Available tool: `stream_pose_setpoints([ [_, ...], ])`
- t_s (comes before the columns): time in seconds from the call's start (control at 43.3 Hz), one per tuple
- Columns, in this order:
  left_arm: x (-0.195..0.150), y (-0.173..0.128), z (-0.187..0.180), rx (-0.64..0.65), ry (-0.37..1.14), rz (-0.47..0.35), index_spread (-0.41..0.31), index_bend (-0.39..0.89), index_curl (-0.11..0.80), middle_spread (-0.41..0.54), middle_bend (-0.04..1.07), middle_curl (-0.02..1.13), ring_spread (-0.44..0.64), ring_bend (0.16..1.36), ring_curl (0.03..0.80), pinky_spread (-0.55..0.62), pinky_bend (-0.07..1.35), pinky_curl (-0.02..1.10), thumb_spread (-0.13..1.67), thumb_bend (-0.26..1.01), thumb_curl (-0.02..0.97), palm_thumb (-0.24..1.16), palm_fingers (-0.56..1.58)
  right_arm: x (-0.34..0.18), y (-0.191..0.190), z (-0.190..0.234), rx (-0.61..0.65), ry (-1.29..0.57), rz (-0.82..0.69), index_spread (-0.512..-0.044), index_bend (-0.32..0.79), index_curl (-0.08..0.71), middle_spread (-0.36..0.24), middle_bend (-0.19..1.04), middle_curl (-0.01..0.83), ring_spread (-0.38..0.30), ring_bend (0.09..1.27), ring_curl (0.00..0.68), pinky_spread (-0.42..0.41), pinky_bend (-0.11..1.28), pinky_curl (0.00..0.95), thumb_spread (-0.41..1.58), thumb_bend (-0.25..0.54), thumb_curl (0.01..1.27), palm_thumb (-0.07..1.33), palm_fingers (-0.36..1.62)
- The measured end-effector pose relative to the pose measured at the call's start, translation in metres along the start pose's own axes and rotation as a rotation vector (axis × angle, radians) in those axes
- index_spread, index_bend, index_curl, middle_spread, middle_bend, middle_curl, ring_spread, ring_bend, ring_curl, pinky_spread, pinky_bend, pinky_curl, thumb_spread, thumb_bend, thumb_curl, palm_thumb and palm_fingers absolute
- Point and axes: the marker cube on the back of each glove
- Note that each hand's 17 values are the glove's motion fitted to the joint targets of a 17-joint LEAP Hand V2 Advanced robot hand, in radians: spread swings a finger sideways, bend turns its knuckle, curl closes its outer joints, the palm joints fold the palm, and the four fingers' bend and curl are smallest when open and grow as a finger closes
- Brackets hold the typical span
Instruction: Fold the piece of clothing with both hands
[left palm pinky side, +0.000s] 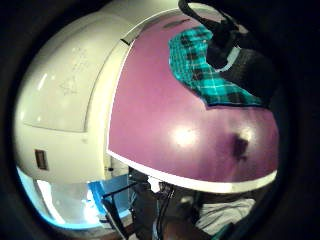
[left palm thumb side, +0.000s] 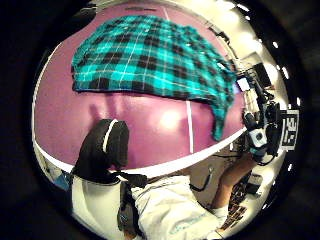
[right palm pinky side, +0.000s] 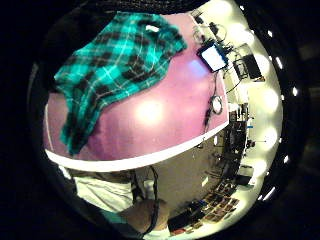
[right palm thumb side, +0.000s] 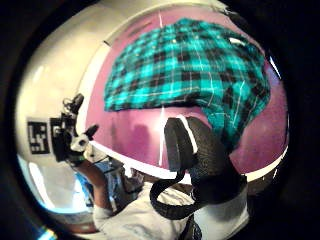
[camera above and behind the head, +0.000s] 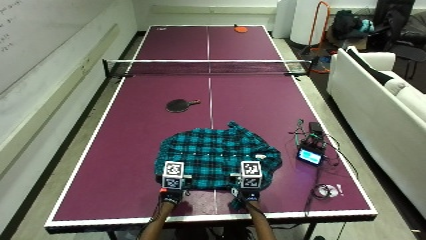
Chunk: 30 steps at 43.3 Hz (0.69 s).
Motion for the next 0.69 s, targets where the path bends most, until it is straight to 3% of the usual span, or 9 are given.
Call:
stream_pose_setpoints([
  [0.139,-0.004,0.0,0.006,-0.043,-0.002,-0.041,-0.072,0.12,0.287,0.021,0.17,0.27,0.13,0.6,0.306,0.2,0.51,0.37,1.11,-0.01,0.275,0.44,0.42,-0.003,0.036,-0.029,-0.06,0.018,0.02,-0.307,0.12,0.29,-0.02,0.18,0.305,0.137,0.27,0.249,0.26,0.39,0.336,1.23,0.06,0.24,0.49,0.33],
  [0.208,-0.004,0.028,-0.025,-0.068,-0.009,-0.058,-0.054,0.1,0.28,0.023,0.17,0.28,0.13,0.61,0.311,0.19,0.52,0.37,1.11,-0.01,0.281,0.46,0.4,0.001,0.034,-0.015,-0.119,0.027,0.036,-0.296,0.13,0.288,-0.018,0.18,0.308,0.14,0.27,0.254,0.26,0.41,0.343,1.22,0.043,0.24,0.5,0.31],
  [0.346,-0.004,0.025,-0.014,-0.075,0.082,-0.025,-0.041,0.11,0.271,0.014,0.17,0.29,0.11,0.62,0.316,0.19,0.53,0.38,1.15,0.0,0.288,0.49,0.39,0.007,0.023,0.009,-0.154,-0.004,0.036,-0.286,0.12,0.28,-0.016,0.18,0.312,0.143,0.28,0.261,0.259,0.45,0.354,1.21,0.021,0.26,0.52,0.3],
  [0.485,-0.014,-0.005,0.022,0.167,-0.08,-0.019,-0.086,0.18,0.294,-0.079,0.23,0.32,0.01,0.63,0.311,0.16,0.43,0.35,1.21,0.0,0.304,0.52,0.57,0.012,0.022,0.008,-0.121,-0.004,0.013,-0.295,0.15,0.28,-0.036,0.2,0.317,0.077,0.36,0.283,0.249,0.46,0.351,1.24,0.05,0.28,0.62,0.47],
  [0.577,-0.013,-0.022,0.057,0.293,-0.13,0.069,-0.145,0.16,0.303,-0.175,0.3,0.34,-0.12,0.64,0.307,-0.01,0.43,0.35,1.24,0.01,0.317,0.56,0.92,0.021,0.032,-0.008,-0.077,0.005,-0.08,-0.31,0.19,0.299,-0.073,0.2,0.326,-0.01,0.38,0.293,0.212,0.44,0.344,1.28,0.109,0.3,0.74,0.61],
  [0.6,-0.013,-0.011,0.05,0.297,-0.095,0.103,-0.182,0.2,0.317,-0.209,0.36,0.35,-0.19,0.63,0.303,-0.08,0.41,0.34,1.24,0.04,0.33,0.62,1.11,0.024,0.039,-0.016,-0.092,-0.015,-0.128,-0.315,0.2,0.305,-0.092,0.21,0.329,-0.042,0.38,0.293,0.19,0.44,0.343,1.3,0.126,0.3,0.77,0.67],
  [0.623,-0.015,0.002,0.038,0.295,-0.051,0.145,-0.206,0.2,0.323,-0.237,0.41,0.36,-0.23,0.65,0.307,-0.12,0.38,0.33,1.24,0.06,0.338,0.66,1.23,0.029,0.045,-0.024,-0.113,-0.039,-0.183,-0.318,0.24,0.323,-0.137,0.3,0.361,-0.122,0.49,0.323,0.125,0.36,0.318,1.28,0.171,0.32,0.86,0.98],
  [0.646,-0.019,0.014,0.025,0.289,-0.011,0.194,-0.219,0.2,0.331,-0.251,0.42,0.37,-0.25,0.65,0.317,-0.14,0.37,0.34,1.24,0.06,0.341,0.67,1.22,0.033,0.048,-0.03,-0.137,-0.059,-0.239,-0.319,0.22,0.309,-0.149,0.29,0.35,-0.146,0.47,0.291,0.108,0.33,0.292,1.28,0.178,0.32,0.88,1.01],
  [0.693,-0.031,0.03,-0.001,0.266,0.042,0.3,-0.243,0.2,0.347,-0.275,0.43,0.4,-0.28,0.66,0.344,-0.18,0.37,0.36,1.24,0.06,0.344,0.7,1.22,0.042,0.045,-0.038,-0.183,-0.077,-0.334,-0.319,0.17,0.319,-0.177,0.35,0.379,-0.187,0.54,0.323,0.057,0.29,0.295,1.27,0.189,0.33,0.92,1.13],
])
